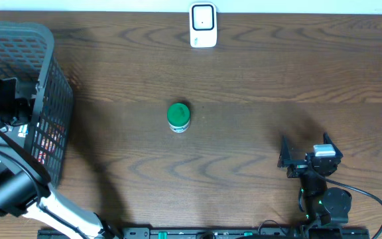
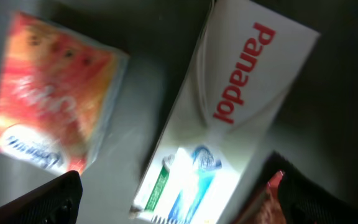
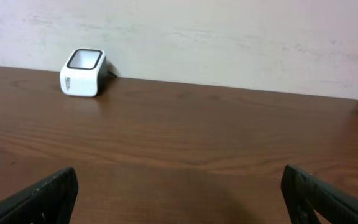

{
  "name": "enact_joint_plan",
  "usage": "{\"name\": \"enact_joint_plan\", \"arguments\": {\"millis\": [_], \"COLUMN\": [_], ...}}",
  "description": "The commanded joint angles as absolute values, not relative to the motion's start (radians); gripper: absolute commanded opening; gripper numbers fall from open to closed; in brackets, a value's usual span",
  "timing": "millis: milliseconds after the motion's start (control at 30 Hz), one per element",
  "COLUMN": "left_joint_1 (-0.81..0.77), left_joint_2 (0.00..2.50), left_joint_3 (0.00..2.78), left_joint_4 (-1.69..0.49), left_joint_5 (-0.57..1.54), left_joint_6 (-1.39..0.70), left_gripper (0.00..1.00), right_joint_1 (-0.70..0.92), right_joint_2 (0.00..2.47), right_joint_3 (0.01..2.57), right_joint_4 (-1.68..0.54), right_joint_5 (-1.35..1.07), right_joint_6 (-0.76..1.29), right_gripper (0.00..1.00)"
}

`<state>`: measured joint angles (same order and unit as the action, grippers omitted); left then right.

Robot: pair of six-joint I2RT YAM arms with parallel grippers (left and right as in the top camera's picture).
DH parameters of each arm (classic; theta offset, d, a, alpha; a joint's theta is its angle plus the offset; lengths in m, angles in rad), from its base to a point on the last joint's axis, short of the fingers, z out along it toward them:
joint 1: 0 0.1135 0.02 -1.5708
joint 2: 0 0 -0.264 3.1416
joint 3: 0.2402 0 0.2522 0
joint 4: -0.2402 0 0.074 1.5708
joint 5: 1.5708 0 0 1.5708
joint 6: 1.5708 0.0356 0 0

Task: Scan the item barcode
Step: 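Return the left gripper to the basket and grasp the white Panadol box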

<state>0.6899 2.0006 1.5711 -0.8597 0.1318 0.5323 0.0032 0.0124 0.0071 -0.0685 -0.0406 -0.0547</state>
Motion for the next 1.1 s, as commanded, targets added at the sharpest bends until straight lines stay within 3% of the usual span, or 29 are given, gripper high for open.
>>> {"name": "enact_joint_plan", "arguments": {"millis": [0,500,667,833,1067], "left_joint_1": [0.688,0.687,0.688,0.688,0.688], "left_joint_2": [2.068,2.172,2.175,2.175,2.175], "left_joint_3": [1.563,1.563,1.563,1.563,1.563], "left_joint_4": [-0.846,-0.802,-0.802,-0.806,-0.806], "left_joint_5": [0.149,0.281,0.281,0.28,0.28], "left_joint_6": [0.549,0.55,0.549,0.537,0.498], "left_gripper": [0.98,0.99,0.73,0.64,0.62], "right_joint_1": [0.01,0.01,0.01,0.01,0.01], "right_joint_2": [0.008,0.008,0.008,0.008,0.008], "right_joint_3": [0.006,0.006,0.006,0.006,0.006], "right_joint_4": [-0.072,-0.072,-0.072,-0.072,-0.072], "right_joint_5": [-0.035,-0.035,-0.035,-0.035,-0.035], "right_joint_6": [-0.039,-0.039,-0.039,-0.039,-0.039], "right_gripper": [0.99,0.99,0.99,0.99,0.99]}}
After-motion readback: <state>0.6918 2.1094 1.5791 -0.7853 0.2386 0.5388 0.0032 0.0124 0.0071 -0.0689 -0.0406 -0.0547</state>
